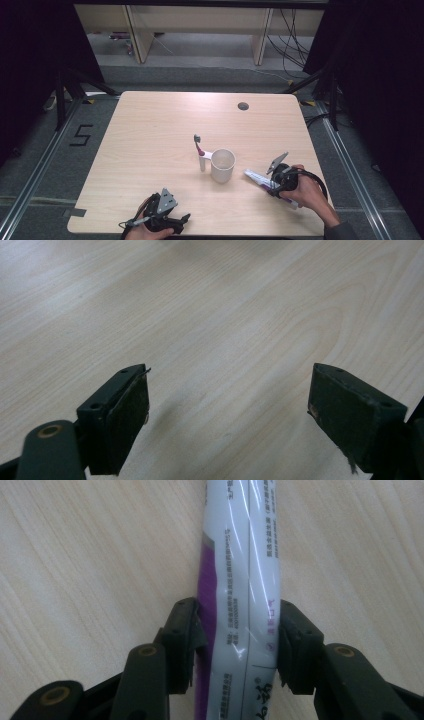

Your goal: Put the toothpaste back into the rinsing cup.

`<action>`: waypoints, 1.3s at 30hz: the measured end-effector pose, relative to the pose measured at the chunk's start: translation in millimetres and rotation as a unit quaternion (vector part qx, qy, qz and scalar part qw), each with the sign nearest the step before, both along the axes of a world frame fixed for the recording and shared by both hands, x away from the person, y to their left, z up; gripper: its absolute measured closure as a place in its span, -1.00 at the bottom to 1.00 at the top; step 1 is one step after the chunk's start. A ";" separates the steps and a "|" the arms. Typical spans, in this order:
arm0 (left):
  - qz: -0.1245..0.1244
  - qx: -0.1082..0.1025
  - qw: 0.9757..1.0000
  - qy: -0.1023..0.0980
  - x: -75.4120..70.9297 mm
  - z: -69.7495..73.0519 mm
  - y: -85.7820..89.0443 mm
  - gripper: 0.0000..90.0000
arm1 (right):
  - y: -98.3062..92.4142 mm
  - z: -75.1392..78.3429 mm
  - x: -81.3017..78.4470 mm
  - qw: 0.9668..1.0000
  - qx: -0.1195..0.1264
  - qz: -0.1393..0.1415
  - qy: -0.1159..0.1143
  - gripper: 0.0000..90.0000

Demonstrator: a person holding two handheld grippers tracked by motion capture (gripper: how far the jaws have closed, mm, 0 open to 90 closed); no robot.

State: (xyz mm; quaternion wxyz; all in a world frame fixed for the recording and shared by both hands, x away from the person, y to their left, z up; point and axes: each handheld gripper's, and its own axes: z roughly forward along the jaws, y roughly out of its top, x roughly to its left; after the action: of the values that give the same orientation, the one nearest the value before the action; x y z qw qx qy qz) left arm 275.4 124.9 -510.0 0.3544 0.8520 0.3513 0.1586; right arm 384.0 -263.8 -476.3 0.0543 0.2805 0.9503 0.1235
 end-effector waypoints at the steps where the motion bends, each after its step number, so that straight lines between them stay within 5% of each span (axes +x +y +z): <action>1: 0.002 -0.008 1.000 0.002 -0.7 -0.7 -0.9 -0.63 | 1.2 0.7 1.4 1.000 -0.006 0.003 0.006 0.27; 16: 0.002 -0.011 1.000 -0.001 -0.9 -1.4 -2.0 -0.63 | 14.1 5.0 6.0 0.998 -0.054 0.022 0.032 0.34; 20: 0.000 -0.003 1.000 -0.001 -0.2 -1.8 -1.3 -0.63 | 14.8 5.4 8.1 0.997 -0.055 0.025 0.042 0.38; 21: -0.016 0.019 1.000 0.003 0.1 0.6 1.3 -0.63 | 15.3 5.7 9.1 0.997 -0.056 0.030 0.045 0.41; 23: -0.002 -0.005 1.000 0.000 -0.4 -1.6 -1.6 -0.63 | 15.4 5.7 9.2 0.997 -0.056 0.030 0.046 0.43; 29: 0.002 -0.008 1.000 0.001 -1.6 -1.9 -3.1 -0.62 | 19.3 4.8 9.4 0.995 -0.063 0.046 0.059 0.68; 39: -0.002 -0.002 1.000 0.002 -1.0 -1.6 -2.4 -0.61 | 23.0 3.9 10.7 0.993 -0.076 0.053 0.067 0.70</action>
State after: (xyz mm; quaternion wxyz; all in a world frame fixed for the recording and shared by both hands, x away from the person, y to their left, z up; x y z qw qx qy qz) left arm 274.3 122.5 -511.6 0.3558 0.8524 0.3503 0.1555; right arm 394.7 -240.9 -472.5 0.0049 0.2327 0.9719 0.0342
